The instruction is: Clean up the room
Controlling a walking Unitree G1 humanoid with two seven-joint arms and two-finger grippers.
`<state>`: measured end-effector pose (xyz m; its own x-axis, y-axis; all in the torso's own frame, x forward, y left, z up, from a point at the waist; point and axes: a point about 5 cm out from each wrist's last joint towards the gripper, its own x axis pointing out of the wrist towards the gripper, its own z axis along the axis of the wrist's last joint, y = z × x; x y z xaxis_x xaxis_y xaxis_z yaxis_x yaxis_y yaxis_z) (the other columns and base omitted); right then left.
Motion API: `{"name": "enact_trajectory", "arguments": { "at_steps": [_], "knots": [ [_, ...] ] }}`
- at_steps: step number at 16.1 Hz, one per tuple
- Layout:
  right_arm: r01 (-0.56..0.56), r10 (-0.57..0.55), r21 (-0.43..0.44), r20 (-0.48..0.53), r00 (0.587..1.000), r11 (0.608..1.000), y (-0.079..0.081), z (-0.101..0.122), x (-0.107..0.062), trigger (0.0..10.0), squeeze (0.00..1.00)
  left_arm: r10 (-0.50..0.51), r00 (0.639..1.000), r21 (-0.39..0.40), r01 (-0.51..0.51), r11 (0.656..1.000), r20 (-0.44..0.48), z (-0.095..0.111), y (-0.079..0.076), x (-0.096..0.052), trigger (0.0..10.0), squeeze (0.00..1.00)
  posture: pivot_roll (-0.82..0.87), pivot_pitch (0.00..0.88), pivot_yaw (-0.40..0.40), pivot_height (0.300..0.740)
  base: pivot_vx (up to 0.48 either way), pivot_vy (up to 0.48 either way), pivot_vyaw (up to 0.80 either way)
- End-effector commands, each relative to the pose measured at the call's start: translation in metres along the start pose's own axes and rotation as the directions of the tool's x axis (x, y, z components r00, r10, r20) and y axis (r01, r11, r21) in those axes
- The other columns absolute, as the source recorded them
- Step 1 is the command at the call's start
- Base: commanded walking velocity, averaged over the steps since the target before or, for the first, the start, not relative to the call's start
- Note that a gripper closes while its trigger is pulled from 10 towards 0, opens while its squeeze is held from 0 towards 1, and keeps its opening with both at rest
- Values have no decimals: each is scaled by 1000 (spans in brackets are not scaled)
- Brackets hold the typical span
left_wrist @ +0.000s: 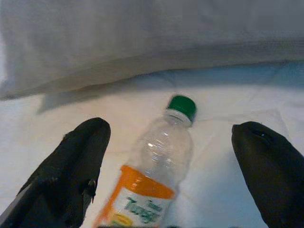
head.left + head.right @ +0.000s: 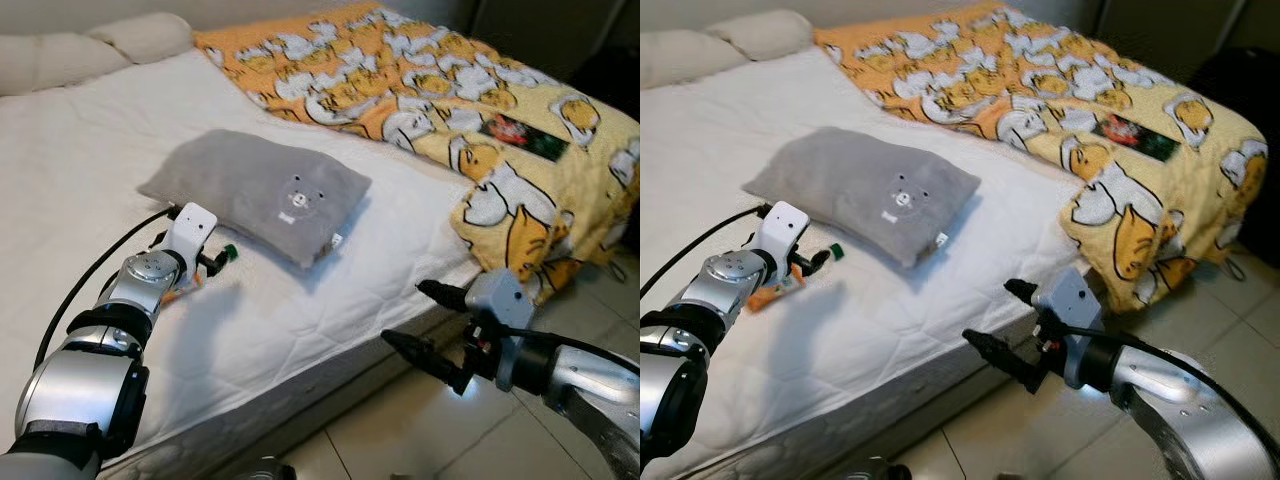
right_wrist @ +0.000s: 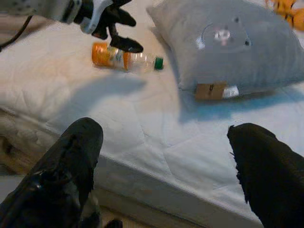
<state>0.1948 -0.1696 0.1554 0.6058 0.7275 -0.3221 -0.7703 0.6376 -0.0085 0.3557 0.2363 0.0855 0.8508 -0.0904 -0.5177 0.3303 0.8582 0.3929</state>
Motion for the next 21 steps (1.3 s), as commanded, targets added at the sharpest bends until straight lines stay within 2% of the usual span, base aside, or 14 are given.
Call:
{"name": "enact_trajectory", "arguments": {
  "at_steps": [1, 8, 12, 14, 16, 19, 21],
  "knots": [
    [4, -4, -16, -11, 1000, 1000, 2, 5, -6, 10000, 0, 2, 1000, 22, -1, 1000, -19, -3, 2, -1, 10000, 0, -177, 110, 22, 740, 0, 0, 0],
    [5, -8, -66, -45, 999, 998, 1, 18, -22, 10000, 0, 48, 996, 48, -44, 998, -78, -23, -2, -3, 10000, 0, -248, 127, -38, 740, 0, 0, 0],
    [-5, -2, -80, -84, 996, 997, 2, 21, -32, 10000, 0, 174, 976, 122, -158, 980, -131, -39, 12, -10, 10000, 0, -273, 118, -70, 740, 0, 0, 0],
    [-1, -7, -86, -92, 996, 996, -1, 23, -35, 10000, 0, 231, 966, 146, -214, 966, -115, -37, 18, -11, 10000, 0, -284, 120, -75, 740, 0, 0, 0],
    [3, -12, -89, -103, 995, 996, -2, 24, -38, 10000, 0, 308, 947, 198, -287, 937, -86, -31, 25, -12, 10000, 0, -302, 125, -80, 740, 0, 0, 0],
    [7, -18, -86, -122, 992, 996, -2, 23, -42, 10000, 0, 297, 947, 239, -262, 935, -121, -36, 26, -13, 10000, 0, -314, 122, -75, 740, 0, 0, 0],
    [11, -21, -81, -124, 992, 997, 0, 22, -43, 10000, 0, 173, 971, 203, -138, 970, -165, -40, 16, -11, 10000, 0, -312, 120, -67, 740, 0, 0, 0]
  ]
}}
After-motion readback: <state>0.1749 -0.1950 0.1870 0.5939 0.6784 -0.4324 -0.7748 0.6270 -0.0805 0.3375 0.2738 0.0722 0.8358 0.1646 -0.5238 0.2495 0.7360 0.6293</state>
